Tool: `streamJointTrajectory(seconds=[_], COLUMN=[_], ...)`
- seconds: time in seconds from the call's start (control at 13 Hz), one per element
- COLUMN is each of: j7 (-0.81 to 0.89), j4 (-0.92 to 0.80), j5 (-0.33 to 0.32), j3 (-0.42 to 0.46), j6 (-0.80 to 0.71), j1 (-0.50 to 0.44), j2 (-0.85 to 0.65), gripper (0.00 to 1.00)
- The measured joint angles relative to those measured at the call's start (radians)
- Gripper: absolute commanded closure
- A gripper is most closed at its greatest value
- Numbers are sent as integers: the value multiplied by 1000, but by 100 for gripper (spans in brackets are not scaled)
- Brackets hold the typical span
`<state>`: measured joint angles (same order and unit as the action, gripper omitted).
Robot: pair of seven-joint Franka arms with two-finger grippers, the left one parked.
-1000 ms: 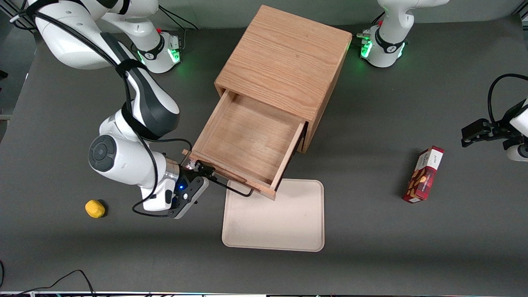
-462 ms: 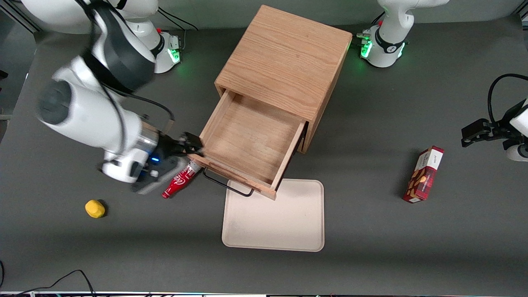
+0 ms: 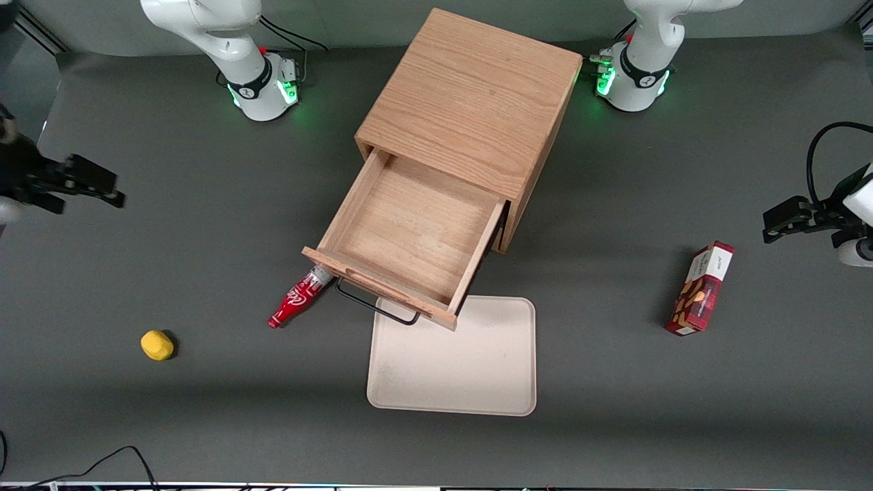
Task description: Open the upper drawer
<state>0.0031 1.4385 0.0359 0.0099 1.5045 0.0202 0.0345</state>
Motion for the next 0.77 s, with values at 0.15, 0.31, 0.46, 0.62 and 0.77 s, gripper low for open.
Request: streamJointTrajectory(seconds=[0.15,0.31,0.46,0.62,0.77], j7=[6,32,57,94,98], j4=[151,234,252,251,247], j5=[0,-19,-25,-25,-25], j3=[-56,-71,-70,-70,-70], j6=[142,250,302,310,321], j1=[0,0,-3,-4,-7], j2=[-94,-137,-139,-136,-130], gripper=[0,0,0,0,0])
